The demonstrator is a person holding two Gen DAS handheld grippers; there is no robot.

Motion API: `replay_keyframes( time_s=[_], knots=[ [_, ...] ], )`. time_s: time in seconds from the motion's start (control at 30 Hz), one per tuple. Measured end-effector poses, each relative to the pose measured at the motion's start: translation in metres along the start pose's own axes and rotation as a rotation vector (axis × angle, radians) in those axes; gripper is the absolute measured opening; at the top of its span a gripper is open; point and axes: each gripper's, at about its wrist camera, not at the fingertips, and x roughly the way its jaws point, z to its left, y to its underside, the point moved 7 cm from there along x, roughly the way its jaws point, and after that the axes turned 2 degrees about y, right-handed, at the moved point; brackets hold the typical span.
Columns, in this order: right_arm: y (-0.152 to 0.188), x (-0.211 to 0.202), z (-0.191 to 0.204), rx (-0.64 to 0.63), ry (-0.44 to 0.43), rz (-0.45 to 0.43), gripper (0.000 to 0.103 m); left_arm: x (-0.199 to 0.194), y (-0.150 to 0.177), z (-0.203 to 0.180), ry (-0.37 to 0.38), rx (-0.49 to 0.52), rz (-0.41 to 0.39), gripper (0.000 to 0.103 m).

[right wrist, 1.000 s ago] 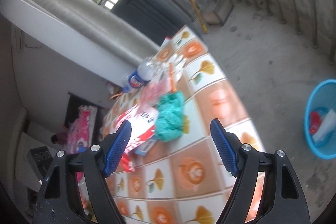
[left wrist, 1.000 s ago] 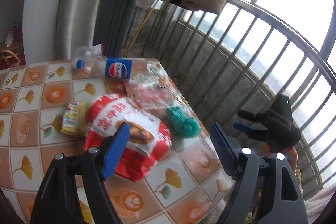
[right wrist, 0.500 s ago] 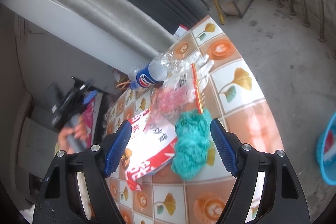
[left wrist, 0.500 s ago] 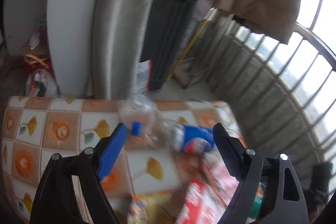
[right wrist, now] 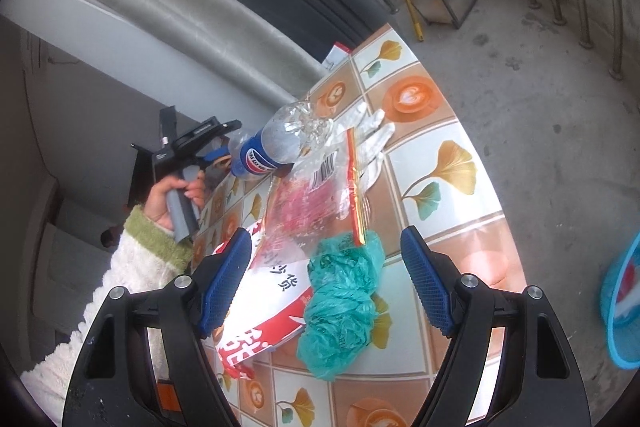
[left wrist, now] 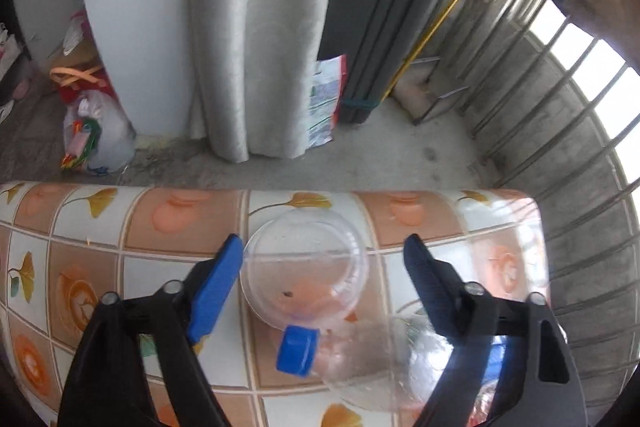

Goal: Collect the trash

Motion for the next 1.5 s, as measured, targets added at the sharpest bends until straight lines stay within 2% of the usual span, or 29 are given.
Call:
replay_keyframes(
  time_s=[0.13,0.5,0.77,0.87,0.93,0.97,1.1,1.2,1.33,1.5],
  knots=[
    [0.001,0.001,0.001,-0.001,-0.008,0.007,0.074,0.004,0.002,-0.004,-0.024,0.035,-0.004,0.062],
    [-0.005,0.008,0.006,-0.005,-0.050,0.024,0.072,-0.008,0.019,-0.004,0.015,0.057,-0.034,0.061],
    [-0.006,0.031,0.004,0.005,-0.049,0.065,0.063,-0.026,0.048,-0.001,0.052,0.065,-0.051,0.061],
    [-0.009,0.040,0.000,0.008,-0.020,0.072,0.055,-0.034,0.057,0.001,0.063,0.059,-0.057,0.061],
    [-0.010,0.047,-0.004,0.007,0.008,0.073,0.042,-0.041,0.060,0.001,0.065,0.063,-0.067,0.061],
    [-0.011,0.050,-0.006,0.010,0.017,0.073,0.040,-0.045,0.063,0.001,0.066,0.073,-0.080,0.061],
    [-0.012,0.059,-0.010,0.033,0.013,0.074,0.016,-0.062,0.069,0.003,0.064,0.088,-0.126,0.061],
    [-0.012,0.060,-0.010,0.037,0.007,0.065,0.006,-0.073,0.070,0.007,0.072,0.083,-0.154,0.060],
    [-0.012,0.056,-0.004,0.022,-0.003,0.045,0.001,-0.089,0.072,0.013,0.091,0.063,-0.193,0.060],
    [-0.011,0.041,0.004,-0.002,-0.033,0.000,0.000,-0.109,0.076,0.024,0.116,0.027,-0.235,0.060]
  ],
)
